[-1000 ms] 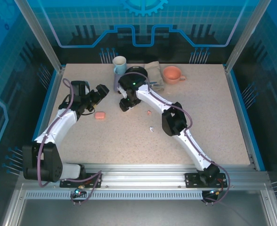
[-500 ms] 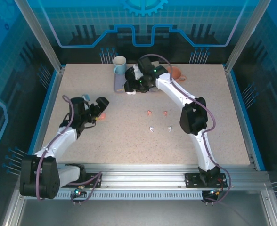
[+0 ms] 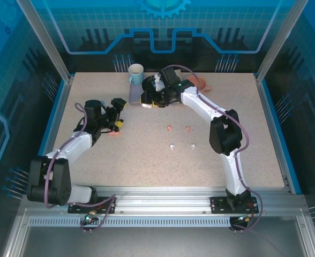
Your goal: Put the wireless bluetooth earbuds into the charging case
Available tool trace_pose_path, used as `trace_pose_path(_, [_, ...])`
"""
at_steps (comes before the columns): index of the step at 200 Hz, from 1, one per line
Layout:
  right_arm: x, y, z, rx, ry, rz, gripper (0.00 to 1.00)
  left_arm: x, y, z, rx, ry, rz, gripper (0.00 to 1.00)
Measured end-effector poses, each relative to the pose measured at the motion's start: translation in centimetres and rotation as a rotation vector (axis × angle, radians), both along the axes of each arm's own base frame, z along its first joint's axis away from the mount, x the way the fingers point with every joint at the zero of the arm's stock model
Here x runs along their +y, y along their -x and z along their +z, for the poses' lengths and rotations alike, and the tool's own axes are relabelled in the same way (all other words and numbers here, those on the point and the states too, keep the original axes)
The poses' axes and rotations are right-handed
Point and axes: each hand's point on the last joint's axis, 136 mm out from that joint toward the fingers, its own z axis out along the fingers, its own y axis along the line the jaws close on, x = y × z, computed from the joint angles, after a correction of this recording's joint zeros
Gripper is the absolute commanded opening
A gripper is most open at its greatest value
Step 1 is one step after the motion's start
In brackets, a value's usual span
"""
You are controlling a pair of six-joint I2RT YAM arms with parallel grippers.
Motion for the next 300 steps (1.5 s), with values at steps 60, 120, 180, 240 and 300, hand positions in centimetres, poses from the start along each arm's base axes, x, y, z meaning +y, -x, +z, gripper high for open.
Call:
trace_pose_path(60, [-0.9,3.8,-3.6,-0.052,0.171,0.144,0.47,-0.4,0.7,-1.7,0.107,-0.035,-0.052,0.99])
trace_pose_path(120, [1.5,14.3,-10.2,-0.038,0.455,0.405,0.48,0.8,2.1,-1.7,0.143,-0.078,-0.030,0.99])
trace_pose_path(180, [3.1,17.0,-12.0,-0.184,0.702,0.550,0.49,3.3,2.8,-0.3,0.129,-0.102,0.046,0.99])
trace_pose_path(240, [1.8,17.1,-14.4,-0.208,0.827,0.640,0.65,4.4,4.3,0.2,0.129,-0.116,0.078,0.99])
trace_pose_path(300, [1.0,16.8,-13.4,-0.173,0.870,0.551,0.82,4.9,4.5,0.0,0.139,-0.118,0.095,0.99])
